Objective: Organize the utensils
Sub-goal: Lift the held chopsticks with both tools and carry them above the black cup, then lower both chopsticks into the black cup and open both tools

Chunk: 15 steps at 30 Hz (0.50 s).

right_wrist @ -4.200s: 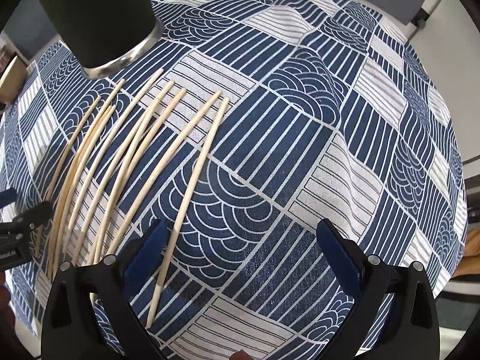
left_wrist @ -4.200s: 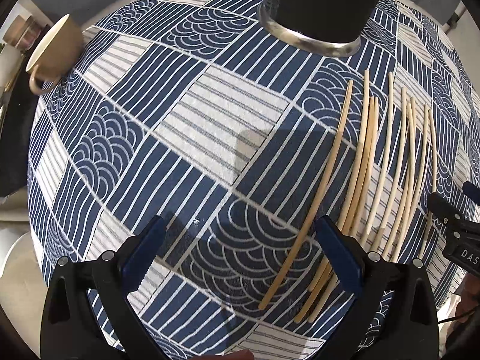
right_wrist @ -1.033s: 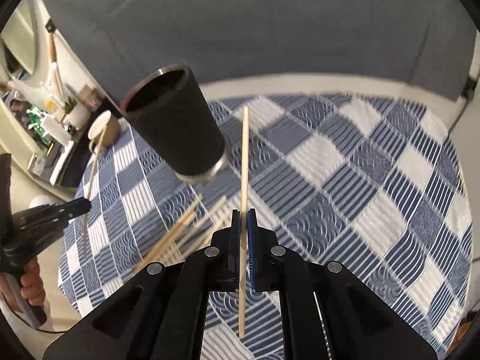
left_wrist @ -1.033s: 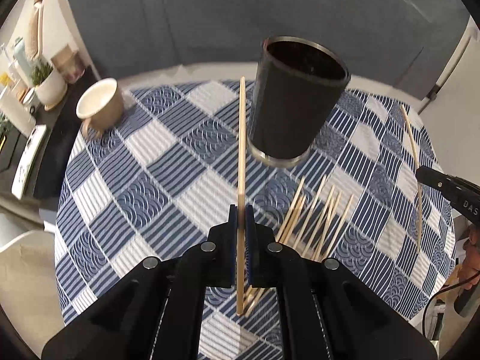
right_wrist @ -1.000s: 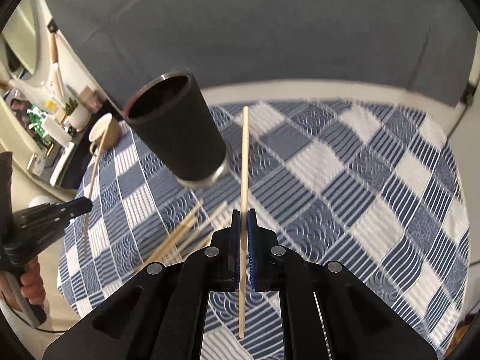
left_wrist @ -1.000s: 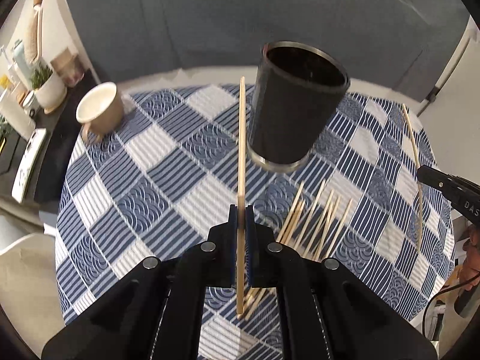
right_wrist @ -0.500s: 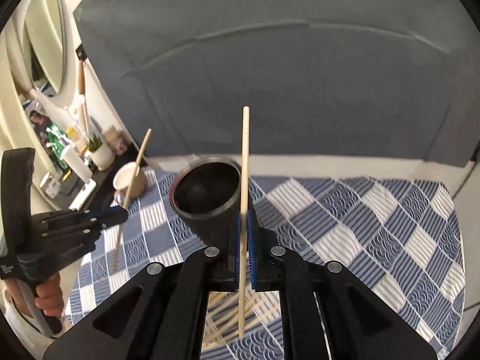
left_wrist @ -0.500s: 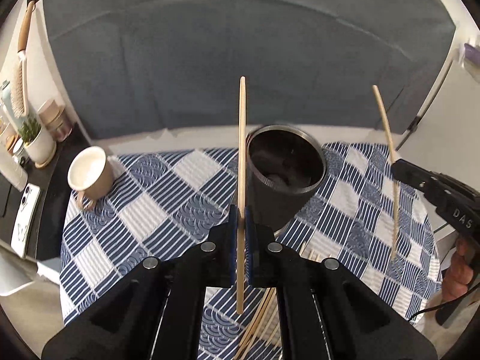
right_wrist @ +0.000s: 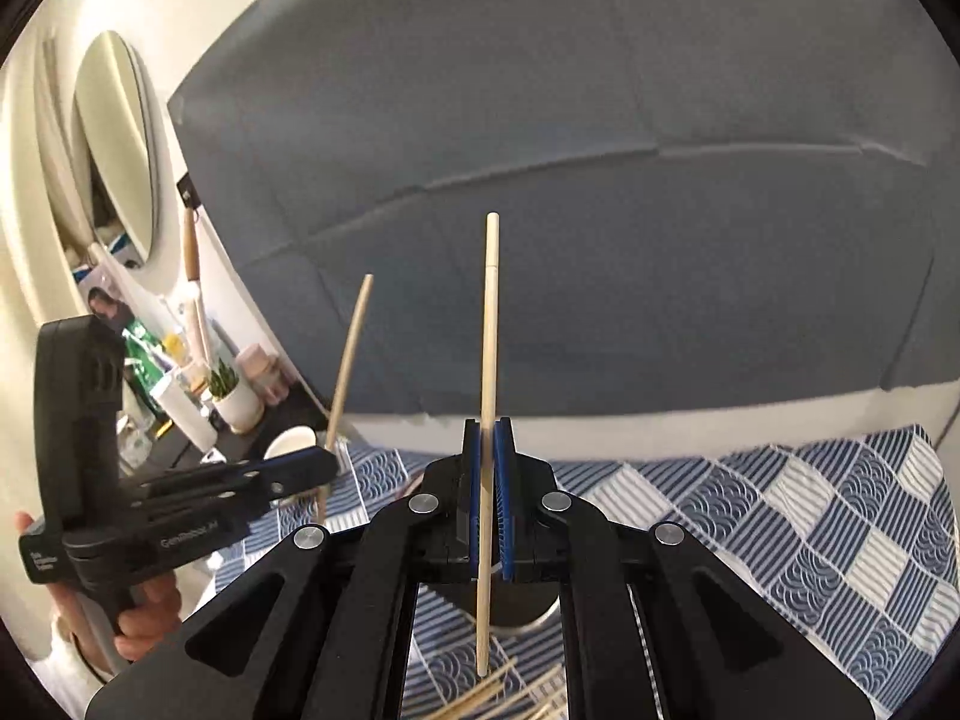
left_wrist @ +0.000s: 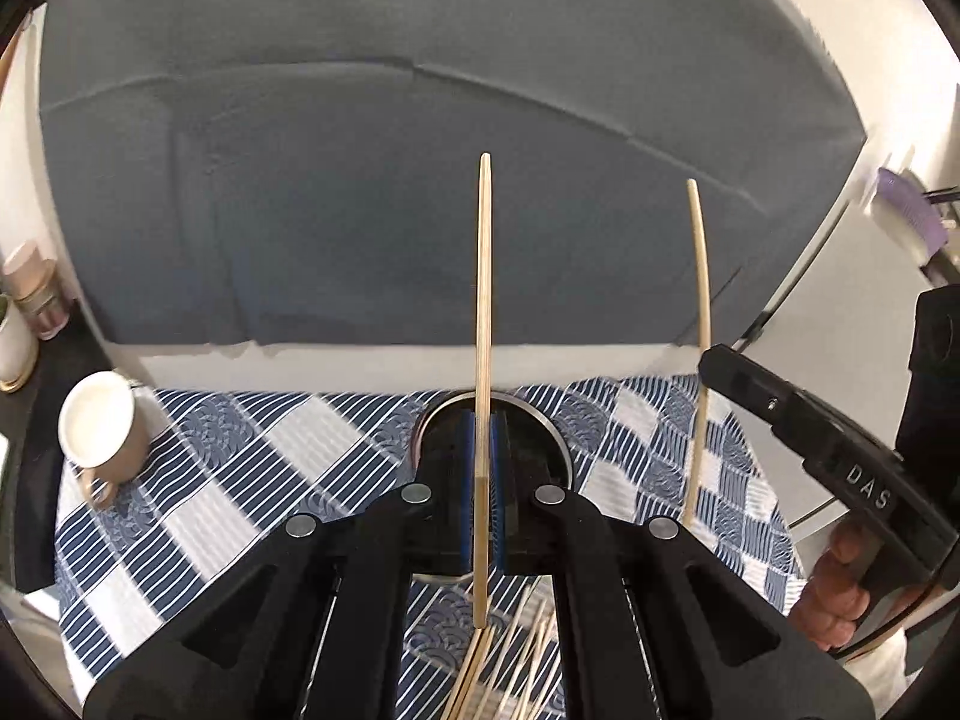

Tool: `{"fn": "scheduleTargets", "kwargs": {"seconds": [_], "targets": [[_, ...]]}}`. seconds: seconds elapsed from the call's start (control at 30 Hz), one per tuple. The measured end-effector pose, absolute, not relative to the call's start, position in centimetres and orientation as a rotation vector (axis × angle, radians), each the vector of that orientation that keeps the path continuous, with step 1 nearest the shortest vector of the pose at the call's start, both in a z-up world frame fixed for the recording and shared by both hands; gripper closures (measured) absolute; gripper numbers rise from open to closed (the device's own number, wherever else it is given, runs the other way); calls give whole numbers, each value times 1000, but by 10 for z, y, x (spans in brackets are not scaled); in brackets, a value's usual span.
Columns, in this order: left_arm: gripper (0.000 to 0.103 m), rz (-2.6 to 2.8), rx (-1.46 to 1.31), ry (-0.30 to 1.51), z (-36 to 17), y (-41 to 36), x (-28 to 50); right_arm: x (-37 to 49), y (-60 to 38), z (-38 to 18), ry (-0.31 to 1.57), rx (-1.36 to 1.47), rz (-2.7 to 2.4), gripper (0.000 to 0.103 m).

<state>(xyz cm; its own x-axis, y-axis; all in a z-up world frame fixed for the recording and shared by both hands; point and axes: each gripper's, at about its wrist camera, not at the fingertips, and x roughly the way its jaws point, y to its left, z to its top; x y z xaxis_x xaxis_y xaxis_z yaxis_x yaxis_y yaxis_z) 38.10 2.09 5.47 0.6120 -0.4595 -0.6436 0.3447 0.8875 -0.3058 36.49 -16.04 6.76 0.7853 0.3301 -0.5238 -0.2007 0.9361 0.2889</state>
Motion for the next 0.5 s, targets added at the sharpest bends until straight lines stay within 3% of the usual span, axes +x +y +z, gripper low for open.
{"fn": "scheduleTargets", "kwargs": {"seconds": [0.5], "targets": [[98,-566,-216,641,38,12,419,412,-147,54,492,264,331,98]]}}
